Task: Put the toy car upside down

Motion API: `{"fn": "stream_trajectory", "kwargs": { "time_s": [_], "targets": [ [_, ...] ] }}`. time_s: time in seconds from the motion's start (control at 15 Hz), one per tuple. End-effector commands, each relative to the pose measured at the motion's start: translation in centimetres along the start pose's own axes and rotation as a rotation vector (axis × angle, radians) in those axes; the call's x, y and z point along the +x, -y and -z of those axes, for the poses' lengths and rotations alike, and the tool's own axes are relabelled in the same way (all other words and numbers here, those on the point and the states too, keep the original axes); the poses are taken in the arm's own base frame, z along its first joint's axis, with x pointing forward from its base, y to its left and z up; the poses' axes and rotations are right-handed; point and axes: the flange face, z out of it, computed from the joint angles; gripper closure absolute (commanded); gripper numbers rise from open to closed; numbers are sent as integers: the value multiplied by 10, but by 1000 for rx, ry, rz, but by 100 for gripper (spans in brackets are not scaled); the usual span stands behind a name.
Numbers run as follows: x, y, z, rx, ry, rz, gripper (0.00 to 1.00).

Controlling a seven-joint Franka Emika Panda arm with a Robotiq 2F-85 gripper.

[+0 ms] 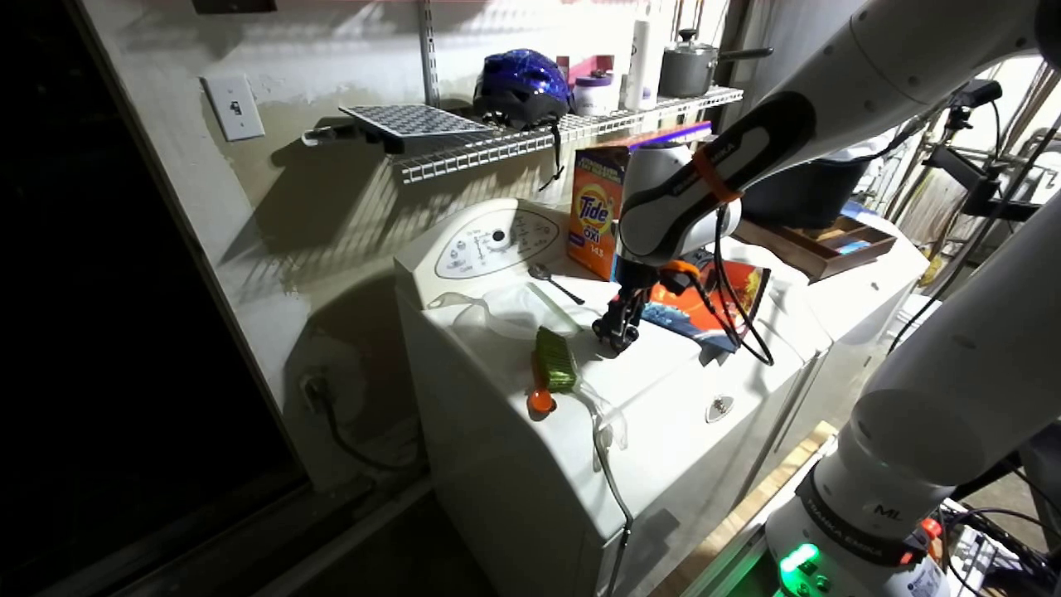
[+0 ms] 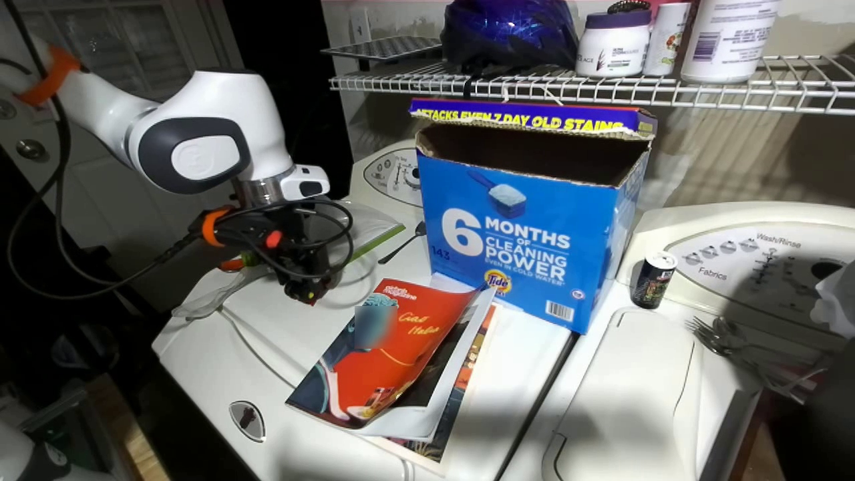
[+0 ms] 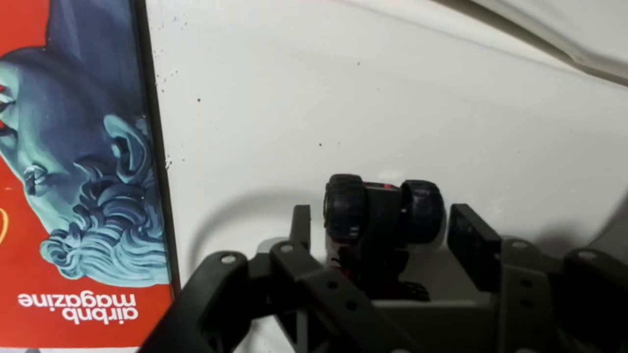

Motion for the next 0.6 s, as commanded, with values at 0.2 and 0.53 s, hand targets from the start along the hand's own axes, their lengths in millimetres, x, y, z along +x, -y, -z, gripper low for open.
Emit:
{"fn": "stream_trajectory", "kwargs": {
  "time_s": [0.2, 0.53],
  "targets": [
    [-9, -2, 33, -44, -56, -1, 0],
    [-14, 1, 72, -75, -88, 1, 0]
  ]
}}
